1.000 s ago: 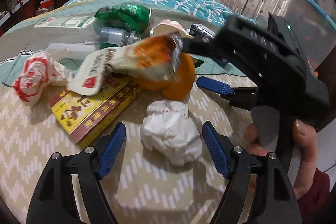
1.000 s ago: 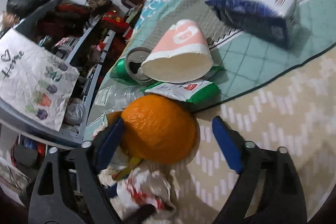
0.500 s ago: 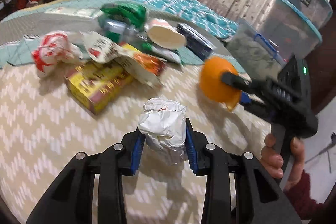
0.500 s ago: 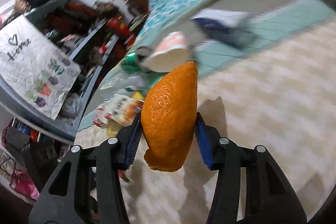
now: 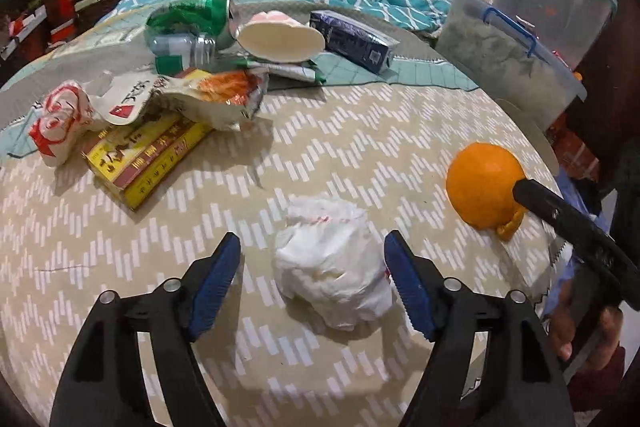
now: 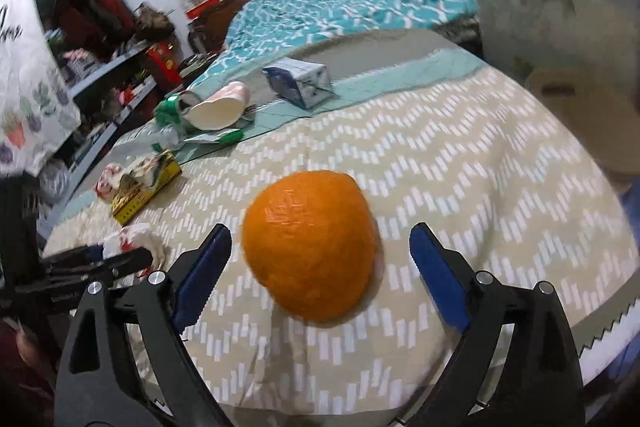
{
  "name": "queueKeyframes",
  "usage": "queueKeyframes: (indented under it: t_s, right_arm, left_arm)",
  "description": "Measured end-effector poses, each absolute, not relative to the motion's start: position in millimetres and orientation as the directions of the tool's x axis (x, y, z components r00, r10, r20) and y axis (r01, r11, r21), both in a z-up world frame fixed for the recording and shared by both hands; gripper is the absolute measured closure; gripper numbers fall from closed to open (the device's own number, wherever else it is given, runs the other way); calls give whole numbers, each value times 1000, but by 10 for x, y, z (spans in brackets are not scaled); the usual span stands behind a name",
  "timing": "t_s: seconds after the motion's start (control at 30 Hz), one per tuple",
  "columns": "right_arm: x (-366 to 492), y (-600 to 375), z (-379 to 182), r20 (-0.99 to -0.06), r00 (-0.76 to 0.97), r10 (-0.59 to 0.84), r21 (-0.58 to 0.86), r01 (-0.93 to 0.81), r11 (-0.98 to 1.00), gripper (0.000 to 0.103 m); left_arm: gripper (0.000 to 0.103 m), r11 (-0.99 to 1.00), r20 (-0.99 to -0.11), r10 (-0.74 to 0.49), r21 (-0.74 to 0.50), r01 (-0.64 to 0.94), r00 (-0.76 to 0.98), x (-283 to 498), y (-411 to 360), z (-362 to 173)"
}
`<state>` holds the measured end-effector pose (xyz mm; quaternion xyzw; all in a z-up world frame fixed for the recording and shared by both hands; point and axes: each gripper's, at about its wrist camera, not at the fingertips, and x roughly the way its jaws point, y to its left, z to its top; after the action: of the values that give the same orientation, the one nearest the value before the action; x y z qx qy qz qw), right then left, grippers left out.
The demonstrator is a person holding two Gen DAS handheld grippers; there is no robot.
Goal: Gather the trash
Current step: 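Carry the foil and orange to the beige bin and drop them in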
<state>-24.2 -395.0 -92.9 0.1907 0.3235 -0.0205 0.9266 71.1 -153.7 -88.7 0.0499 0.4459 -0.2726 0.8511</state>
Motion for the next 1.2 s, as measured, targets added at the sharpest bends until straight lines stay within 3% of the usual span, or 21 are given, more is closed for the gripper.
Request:
queueKeyframes:
  t_s: [0.17, 0.2, 0.23, 0.27, 0.33, 0.43, 0.63, 0.9, 1.2]
  right_arm:
    - [-139, -3845, -966, -636, 766, 90, 300, 138, 944, 9]
    - [-108, -3832, -988, -643, 760, 97, 303, 136, 943, 13]
    - [-120, -3834, -1009, -649, 756, 81, 289, 147, 946, 25]
    - [-121, -3830, -1012, -646, 760, 76, 281, 144, 949, 30]
    - [-160, -3914, -1031, -622, 767, 157, 369, 110, 923, 50]
    - [-225, -4042, -1017, -600, 788, 137, 399, 147, 905, 57]
    - [-381, -4549, -995, -556, 826, 94, 484, 230, 844, 59]
    - [-755, -5682, -1029, -524, 849, -70, 565, 409, 717, 59]
    - [-990, -6619, -1176, -571, 791, -218, 550, 567, 614, 58]
  left_arm:
    - [30, 844, -788, -404, -125, 521, 464, 711, -1593, -871]
    - [31, 844, -799, -392, -115, 524, 456, 717, -1615, -901]
    - [44, 843, -805, -386, -110, 527, 450, 726, -1639, -925]
    - [56, 840, -813, -378, -102, 533, 442, 732, -1667, -955]
    - [64, 834, -809, -377, -85, 546, 450, 720, -1699, -941]
    - [66, 814, -811, -421, -139, 565, 406, 759, -1795, -907]
    - [66, 713, -815, -519, -246, 657, 258, 846, -2442, -805]
    - [66, 545, -805, -577, -252, 800, 140, 882, -4021, -604]
    - [63, 489, -822, -568, -296, 820, 42, 1086, -5575, -788]
